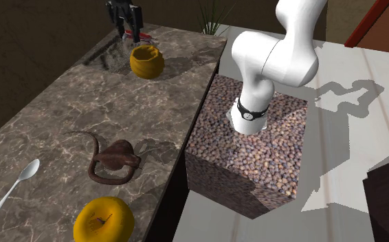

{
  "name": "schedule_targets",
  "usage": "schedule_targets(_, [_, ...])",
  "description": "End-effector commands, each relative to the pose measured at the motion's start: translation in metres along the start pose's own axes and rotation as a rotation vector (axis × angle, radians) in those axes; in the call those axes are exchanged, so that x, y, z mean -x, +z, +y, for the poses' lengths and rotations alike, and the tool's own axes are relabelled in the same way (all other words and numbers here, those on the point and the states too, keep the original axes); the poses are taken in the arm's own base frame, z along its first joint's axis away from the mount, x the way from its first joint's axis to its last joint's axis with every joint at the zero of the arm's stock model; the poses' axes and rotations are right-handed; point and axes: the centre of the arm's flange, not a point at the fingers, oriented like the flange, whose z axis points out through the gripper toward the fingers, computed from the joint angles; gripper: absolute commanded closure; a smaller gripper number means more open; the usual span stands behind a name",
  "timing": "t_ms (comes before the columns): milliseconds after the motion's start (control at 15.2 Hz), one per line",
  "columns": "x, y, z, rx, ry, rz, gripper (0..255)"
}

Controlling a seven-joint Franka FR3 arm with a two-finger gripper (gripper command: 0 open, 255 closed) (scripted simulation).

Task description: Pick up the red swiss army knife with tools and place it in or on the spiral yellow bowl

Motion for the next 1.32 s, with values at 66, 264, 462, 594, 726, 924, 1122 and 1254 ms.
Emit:
schedule_targets(66, [0.003, 0.015, 0.004, 0.000, 0.000, 0.000, 255])
schedule_targets(264, [0.006, 0.031, 0.005, 0.000, 0.000, 0.000, 255])
schedule_targets(462, [0.008, 0.046, 0.007, 0.000, 0.000, 0.000, 255])
schedule_targets(594, [0.010, 0.056, 0.008, 0.000, 0.000, 0.000, 255])
schedule_targets(726, [0.011, 0.063, 0.009, 0.000, 0.000, 0.000, 255])
schedule_targets(924, [0.011, 0.063, 0.009, 0.000, 0.000, 0.000, 255])
schedule_targets(1122, [0.011, 0.063, 0.009, 0.000, 0.000, 0.000, 255])
schedule_targets(1254, [0.011, 0.063, 0.009, 0.000, 0.000, 0.000, 0])
